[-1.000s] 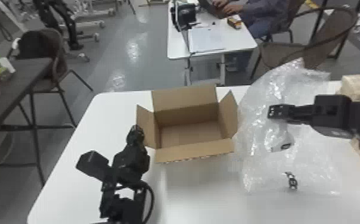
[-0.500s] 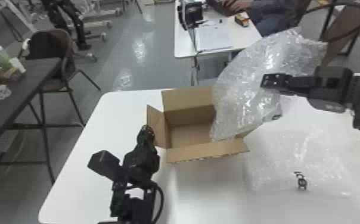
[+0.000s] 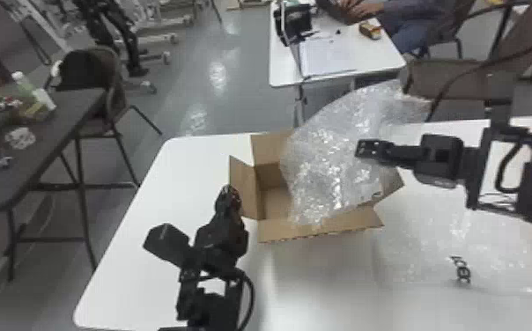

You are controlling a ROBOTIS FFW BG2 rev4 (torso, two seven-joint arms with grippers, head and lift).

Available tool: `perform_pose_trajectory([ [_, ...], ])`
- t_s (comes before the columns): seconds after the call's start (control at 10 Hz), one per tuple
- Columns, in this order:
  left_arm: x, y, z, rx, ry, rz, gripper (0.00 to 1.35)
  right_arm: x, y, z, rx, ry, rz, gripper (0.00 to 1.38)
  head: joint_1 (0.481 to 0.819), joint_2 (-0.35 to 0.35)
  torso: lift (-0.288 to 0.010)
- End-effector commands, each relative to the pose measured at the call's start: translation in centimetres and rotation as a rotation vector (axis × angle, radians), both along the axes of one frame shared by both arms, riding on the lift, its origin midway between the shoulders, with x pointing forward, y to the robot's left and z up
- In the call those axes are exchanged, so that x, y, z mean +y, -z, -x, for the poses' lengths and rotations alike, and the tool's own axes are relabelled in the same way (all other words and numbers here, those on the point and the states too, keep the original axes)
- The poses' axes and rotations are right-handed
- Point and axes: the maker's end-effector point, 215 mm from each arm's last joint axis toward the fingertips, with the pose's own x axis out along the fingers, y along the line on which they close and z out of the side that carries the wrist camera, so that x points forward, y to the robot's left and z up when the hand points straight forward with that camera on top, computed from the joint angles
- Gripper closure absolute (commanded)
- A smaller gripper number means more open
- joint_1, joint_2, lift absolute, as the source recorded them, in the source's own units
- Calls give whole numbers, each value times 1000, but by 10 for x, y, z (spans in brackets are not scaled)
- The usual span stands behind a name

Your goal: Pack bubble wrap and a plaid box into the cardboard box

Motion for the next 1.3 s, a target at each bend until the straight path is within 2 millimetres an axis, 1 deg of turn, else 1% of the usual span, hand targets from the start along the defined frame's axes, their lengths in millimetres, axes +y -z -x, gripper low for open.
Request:
perform_pose_trajectory([
  [0.0, -1, 0, 0, 1, 2, 3, 1204, -1, 50, -21, -7, 35, 131, 1035, 695, 272, -110],
  [0.1, 3, -1, 1, -3, -5, 5, 1204, 3, 70, -20, 34, 34, 131, 1033, 695, 271, -110],
  [0.2, 3, -1, 1, -3, -5, 5, 1204, 12, 91, -16, 59, -1, 106, 1035, 695, 270, -110],
  [0.3, 3, 0, 1, -4, -5, 7, 1204, 30, 101, -12, 50, -54, 53, 1033, 695, 278, -110],
  [0.4, 2, -1, 1, -5, -4, 9, 1204, 45, 99, -12, 16, -93, 13, 1035, 695, 293, -110],
  [0.5, 1, -1, 1, -6, -4, 11, 1204, 55, 98, -15, -25, -119, 11, 1033, 695, 312, -110],
  [0.6, 2, -2, 1, -9, -4, 13, 1204, 58, 106, -16, -20, -123, 15, 1033, 695, 317, -110],
  [0.8, 2, -4, 2, -17, -7, 20, 1204, 56, 138, -12, 44, -111, 42, 1033, 695, 328, -110],
  [0.9, 3, -5, 2, -18, -7, 20, 1204, 54, 148, -12, 62, -104, 57, 1033, 695, 328, -110],
  [1.0, 3, -6, 1, -21, -6, 19, 1204, 53, 151, -12, 65, -102, 60, 911, 695, 326, -110],
  [1.1, 3, -6, 1, -22, -7, 20, 1204, 54, 143, -15, 44, -100, 53, 538, 695, 325, -110],
  [1.2, 5, -6, 2, -22, -11, 21, 1204, 56, 132, -17, 10, -101, 49, 266, 695, 324, -110],
])
